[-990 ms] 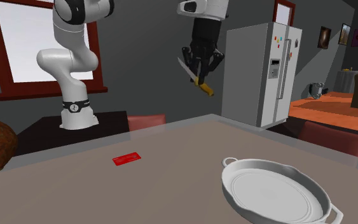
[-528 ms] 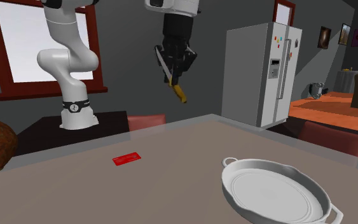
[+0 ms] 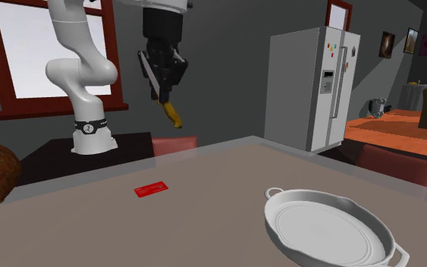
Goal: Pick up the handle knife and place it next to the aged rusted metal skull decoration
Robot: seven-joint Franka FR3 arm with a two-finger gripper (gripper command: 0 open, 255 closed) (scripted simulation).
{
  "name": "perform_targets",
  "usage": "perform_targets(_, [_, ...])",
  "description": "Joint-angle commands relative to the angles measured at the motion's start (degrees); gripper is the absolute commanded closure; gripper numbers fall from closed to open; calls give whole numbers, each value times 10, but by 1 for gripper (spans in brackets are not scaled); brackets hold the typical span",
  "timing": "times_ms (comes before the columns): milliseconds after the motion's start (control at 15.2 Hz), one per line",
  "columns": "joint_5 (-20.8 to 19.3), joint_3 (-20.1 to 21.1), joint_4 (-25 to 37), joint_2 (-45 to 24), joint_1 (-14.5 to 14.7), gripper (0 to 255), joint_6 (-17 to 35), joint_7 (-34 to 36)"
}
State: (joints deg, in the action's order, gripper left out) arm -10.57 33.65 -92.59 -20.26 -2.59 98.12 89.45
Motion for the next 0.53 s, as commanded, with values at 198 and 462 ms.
perform_targets(198, [13,-17,-52,42,-55,255,20,-68])
perform_targets(462, [17,-34,-78,64,-93,255,30,-122])
